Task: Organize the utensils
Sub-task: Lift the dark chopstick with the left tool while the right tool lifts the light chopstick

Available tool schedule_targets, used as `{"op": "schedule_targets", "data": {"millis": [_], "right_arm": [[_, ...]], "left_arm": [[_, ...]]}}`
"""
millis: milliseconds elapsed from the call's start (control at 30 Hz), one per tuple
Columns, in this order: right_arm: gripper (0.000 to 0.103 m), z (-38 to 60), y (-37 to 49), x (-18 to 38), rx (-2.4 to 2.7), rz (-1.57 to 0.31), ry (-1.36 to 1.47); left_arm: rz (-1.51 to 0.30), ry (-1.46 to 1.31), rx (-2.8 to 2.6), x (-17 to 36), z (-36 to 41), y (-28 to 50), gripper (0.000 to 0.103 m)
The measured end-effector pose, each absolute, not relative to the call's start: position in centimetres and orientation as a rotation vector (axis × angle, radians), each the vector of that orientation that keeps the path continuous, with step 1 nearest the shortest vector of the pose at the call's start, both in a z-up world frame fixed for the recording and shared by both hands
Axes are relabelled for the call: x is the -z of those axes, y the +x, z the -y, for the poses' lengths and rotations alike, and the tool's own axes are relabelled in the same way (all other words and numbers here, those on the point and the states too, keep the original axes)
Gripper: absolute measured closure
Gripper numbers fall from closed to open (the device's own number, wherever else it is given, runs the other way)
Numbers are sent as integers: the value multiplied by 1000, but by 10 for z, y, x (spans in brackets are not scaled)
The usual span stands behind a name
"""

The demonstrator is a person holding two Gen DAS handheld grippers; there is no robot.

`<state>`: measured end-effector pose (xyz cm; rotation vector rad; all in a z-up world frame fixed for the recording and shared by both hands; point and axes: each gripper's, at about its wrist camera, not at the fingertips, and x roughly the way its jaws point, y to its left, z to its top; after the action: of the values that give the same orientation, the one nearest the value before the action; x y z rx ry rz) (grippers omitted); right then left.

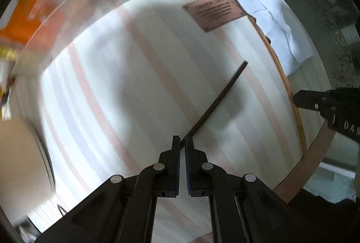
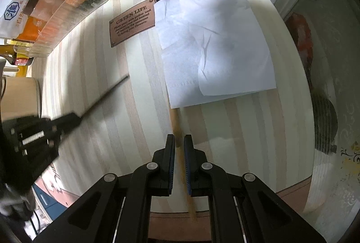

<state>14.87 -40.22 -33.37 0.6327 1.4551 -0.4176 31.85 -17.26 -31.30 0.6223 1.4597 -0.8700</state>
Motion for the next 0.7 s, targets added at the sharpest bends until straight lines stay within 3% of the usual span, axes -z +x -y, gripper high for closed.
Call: {"op": "schedule_targets", "data": {"millis": [167, 433, 467, 700], "right_arm": [[95, 395, 147, 335, 412, -1457, 629], [95, 394, 139, 336, 407, -1459, 635], [95, 394, 138, 336, 405, -1460, 638], [95, 396, 134, 338, 408, -1454, 636]], "left_arm": [[-1429, 687, 868, 314, 151, 301, 97], [-1248, 1095, 985, 326, 176, 249, 92], [-1231, 1103, 994, 326, 176, 244, 96], [-1309, 899, 901, 327, 171, 248, 97]]}}
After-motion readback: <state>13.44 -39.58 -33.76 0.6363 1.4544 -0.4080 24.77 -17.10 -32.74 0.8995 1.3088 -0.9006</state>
